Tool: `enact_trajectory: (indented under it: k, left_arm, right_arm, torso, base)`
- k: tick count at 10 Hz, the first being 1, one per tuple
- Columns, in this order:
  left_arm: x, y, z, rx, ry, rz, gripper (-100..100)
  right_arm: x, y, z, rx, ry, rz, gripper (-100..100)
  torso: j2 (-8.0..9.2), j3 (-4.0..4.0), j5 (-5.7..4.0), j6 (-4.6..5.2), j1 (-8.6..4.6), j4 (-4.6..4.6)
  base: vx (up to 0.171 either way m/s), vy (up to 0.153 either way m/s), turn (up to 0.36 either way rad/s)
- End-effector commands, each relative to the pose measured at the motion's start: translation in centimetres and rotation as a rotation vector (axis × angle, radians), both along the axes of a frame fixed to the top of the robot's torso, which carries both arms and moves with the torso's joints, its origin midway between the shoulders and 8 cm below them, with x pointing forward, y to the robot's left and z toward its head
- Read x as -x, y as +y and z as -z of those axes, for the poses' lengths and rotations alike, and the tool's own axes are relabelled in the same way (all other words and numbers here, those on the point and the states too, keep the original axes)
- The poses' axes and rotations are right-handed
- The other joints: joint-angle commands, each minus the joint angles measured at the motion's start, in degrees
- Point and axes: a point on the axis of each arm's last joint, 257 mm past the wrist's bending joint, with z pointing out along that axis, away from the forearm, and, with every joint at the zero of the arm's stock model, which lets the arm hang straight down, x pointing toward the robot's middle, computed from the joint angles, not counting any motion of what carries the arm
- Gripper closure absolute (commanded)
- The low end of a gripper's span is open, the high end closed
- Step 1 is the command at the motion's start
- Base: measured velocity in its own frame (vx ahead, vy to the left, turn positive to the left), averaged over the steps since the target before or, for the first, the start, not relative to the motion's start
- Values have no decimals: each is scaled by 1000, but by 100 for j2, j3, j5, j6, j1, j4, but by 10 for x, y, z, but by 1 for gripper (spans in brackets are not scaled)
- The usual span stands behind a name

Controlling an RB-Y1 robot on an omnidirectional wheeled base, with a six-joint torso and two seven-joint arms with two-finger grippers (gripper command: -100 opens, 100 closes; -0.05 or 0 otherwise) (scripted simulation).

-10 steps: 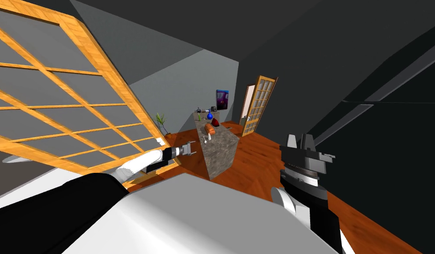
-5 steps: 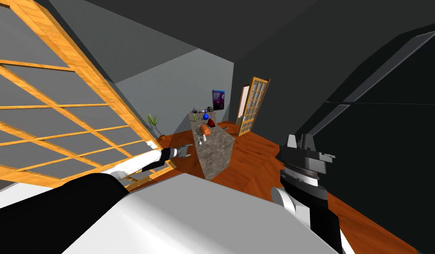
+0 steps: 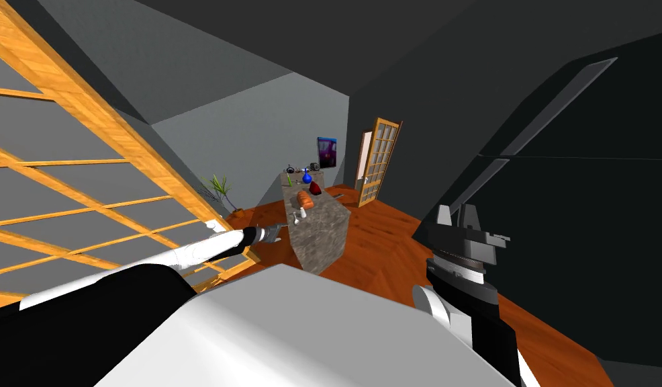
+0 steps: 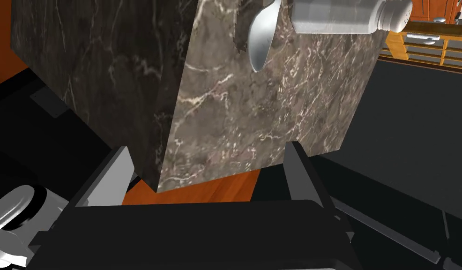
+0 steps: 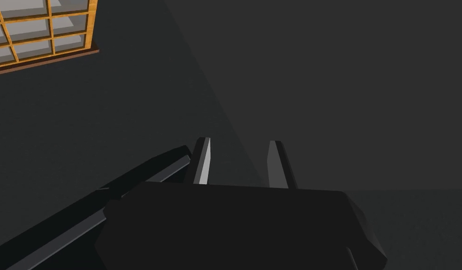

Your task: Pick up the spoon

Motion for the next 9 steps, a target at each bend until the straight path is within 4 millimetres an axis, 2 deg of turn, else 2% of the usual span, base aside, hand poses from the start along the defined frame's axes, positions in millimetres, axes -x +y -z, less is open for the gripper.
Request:
enact_trajectory:
  k: [1, 2, 3, 4, 6, 8, 9]
  left_arm:
    - [-1, 4, 0, -27, 3, 9, -100]
    - [7, 26, 8, -118, 34, 39, -100]
    - [7, 28, 9, -135, 32, 47, -100]
    - [16, 48, 16, -209, 65, 71, -100]
    - [16, 51, 16, -237, 63, 86, -100]
    - [35, 91, 28, -393, 129, 149, -100]
    - [34, 94, 26, -419, 128, 165, -100]
  right_arm:
    - [0, 0, 0, 0, 0, 0, 0]
    - [0, 0, 0, 0, 0, 0, 0]
    - [0, 0, 0, 0, 0, 0, 0]
    - [0, 0, 0, 0, 0, 0, 0]
    - [0, 0, 0, 0, 0, 0, 0]
    - [0, 0, 0, 0, 0, 0, 0]
    - [0, 0, 0, 0, 0, 0, 0]
  torso:
    - [0, 0, 0, 0, 0, 0]
    - [10, 5, 3, -1, 13, 2]
    - [3, 2, 3, 2, 5, 1]
    - [2, 1, 1, -1, 3, 0]
    - [-2, -2, 1, -2, 4, -1]
    - [10, 6, 4, 1, 11, 2]
    - [-6, -3, 0, 3, -2, -1]
  base:
    - [31, -27, 8]
    - [61, -66, -113]
    - [63, -68, -81]
    - [88, -80, -161]
    - [46, -39, -16]
    - [70, -66, -151]
    - [106, -90, -77]
